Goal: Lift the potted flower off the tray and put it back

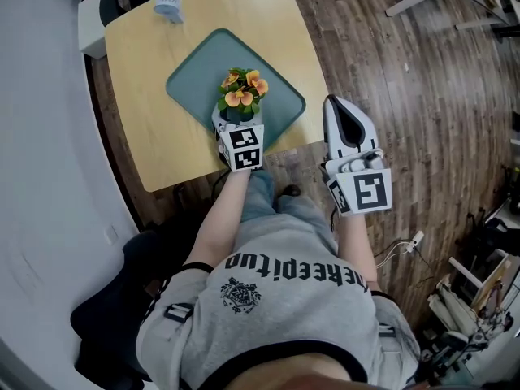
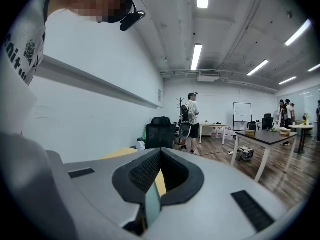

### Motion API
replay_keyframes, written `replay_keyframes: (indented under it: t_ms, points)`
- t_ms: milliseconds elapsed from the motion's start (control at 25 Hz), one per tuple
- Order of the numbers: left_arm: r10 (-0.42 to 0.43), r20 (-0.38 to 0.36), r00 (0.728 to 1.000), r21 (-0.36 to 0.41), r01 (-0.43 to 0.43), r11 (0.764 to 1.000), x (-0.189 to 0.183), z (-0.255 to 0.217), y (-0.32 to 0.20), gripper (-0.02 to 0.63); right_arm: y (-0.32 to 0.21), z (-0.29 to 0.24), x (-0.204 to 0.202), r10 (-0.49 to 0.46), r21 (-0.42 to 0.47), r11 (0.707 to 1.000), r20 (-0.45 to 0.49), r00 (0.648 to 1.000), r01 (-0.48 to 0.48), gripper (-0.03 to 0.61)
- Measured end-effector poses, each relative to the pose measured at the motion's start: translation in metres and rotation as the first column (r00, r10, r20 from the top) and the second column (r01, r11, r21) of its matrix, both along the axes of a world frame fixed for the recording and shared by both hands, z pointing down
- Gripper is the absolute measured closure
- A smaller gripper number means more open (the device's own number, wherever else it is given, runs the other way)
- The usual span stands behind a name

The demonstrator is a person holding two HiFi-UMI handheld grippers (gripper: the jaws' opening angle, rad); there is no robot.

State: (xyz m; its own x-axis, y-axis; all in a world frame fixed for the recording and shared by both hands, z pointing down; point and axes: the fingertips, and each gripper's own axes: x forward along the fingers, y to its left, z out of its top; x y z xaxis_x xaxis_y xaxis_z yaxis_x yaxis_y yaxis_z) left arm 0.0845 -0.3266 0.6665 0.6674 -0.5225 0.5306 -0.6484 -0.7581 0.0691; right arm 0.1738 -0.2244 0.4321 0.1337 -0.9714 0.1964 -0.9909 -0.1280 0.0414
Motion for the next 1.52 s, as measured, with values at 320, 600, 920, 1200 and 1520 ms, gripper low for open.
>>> replay_keyframes:
  t_ms: [320, 600, 920, 1200, 1520]
  points:
    - [0.054, -0.012, 0.998, 0.026, -0.054, 0.998, 0.000, -0.012, 0.004, 0.276, -0.002, 0.000, -0.006, -0.010, 0.007, 1.000, -0.002, 1.000, 0.010, 0.577]
    - [0.051, -0.050, 0.997, 0.022, -0.050, 0.998, -0.013, -0.043, 0.004, 0.278, -0.008, -0.005, -0.020, -0.048, 0.032, 0.998, -0.004, 0.999, 0.048, 0.577]
    - [0.035, -0.077, 0.996, 0.074, -0.029, 0.997, -0.032, -0.087, 0.012, 0.278, -0.007, -0.023, -0.035, -0.115, 0.078, 0.990, -0.009, 0.993, 0.116, 0.577]
    - [-0.018, -0.100, 0.995, 0.118, 0.030, 0.993, -0.057, -0.133, 0.029, 0.279, 0.000, -0.040, -0.047, -0.185, 0.110, 0.977, -0.013, 0.983, 0.185, 0.577]
    - [-0.076, -0.133, 0.988, 0.157, 0.097, 0.983, -0.086, -0.172, 0.056, 0.279, 0.014, -0.059, -0.059, -0.240, 0.148, 0.959, -0.020, 0.970, 0.241, 0.577]
